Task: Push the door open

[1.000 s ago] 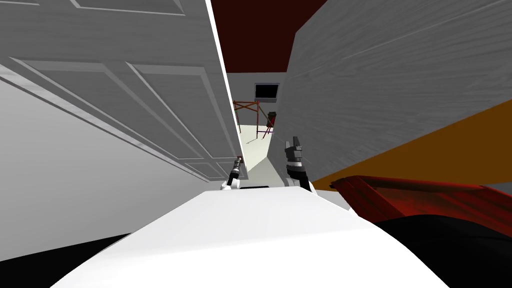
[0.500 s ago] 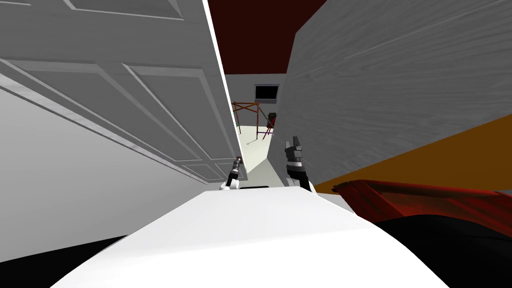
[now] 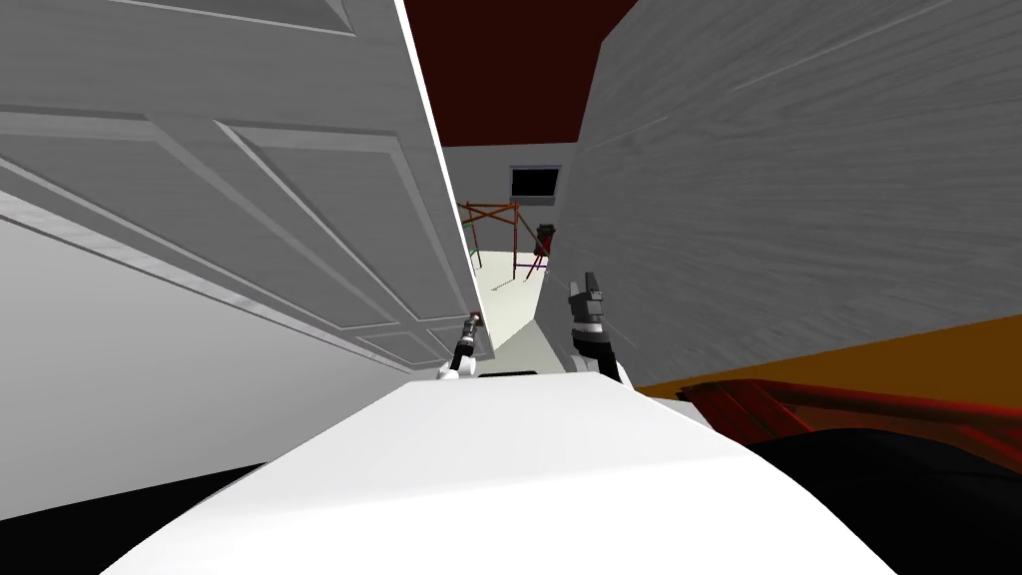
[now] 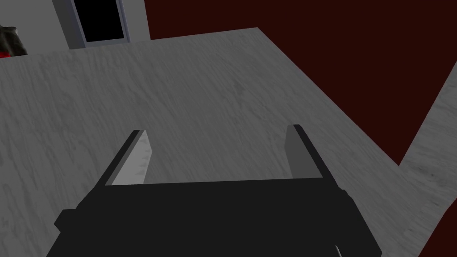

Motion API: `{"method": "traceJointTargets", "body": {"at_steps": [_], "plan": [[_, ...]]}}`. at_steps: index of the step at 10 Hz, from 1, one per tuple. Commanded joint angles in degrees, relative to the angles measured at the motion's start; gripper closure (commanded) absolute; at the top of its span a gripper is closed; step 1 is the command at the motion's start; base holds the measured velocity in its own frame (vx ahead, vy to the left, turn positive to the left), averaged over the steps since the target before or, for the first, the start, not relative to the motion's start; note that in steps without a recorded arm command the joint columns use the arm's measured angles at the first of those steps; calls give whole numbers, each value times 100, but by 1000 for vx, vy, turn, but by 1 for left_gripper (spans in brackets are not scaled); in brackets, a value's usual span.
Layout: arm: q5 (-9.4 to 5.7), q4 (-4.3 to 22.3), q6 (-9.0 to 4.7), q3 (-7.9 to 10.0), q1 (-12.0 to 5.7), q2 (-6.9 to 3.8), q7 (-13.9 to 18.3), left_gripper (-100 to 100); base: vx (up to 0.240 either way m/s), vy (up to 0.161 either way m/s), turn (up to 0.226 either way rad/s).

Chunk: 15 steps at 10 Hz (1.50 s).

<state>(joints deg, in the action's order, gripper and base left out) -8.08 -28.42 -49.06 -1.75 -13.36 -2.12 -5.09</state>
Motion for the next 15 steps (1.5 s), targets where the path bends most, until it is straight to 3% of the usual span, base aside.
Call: {"method": "traceJointTargets", "body": {"at_steps": [1, 2, 3, 4, 8, 10, 12, 15], "plan": [[-35, -242, 80, 76, 96, -75, -49, 100, 139, -20, 48], [-35, -242, 80, 76, 96, -75, -49, 100, 61, 3, 21], [-103, -236, 71, 195, 84, -116, -129, 100, 111, -24, 138], [-100, -31, 16, 157, -27, -86, -75, -100, -50, -80, 106], [-142, -57, 66, 185, -45, -21, -68, -100, -192, -65, 31], [-178, -79, 108, 209, -61, 112, -63, -100, -252, -98, 65], [-175, -121, 96, 210, -12, 2, -74, -100, -23, -36, -9], [-189, -111, 54, 227, 2, -56, -79, -100, 163, 7, -23]]}}
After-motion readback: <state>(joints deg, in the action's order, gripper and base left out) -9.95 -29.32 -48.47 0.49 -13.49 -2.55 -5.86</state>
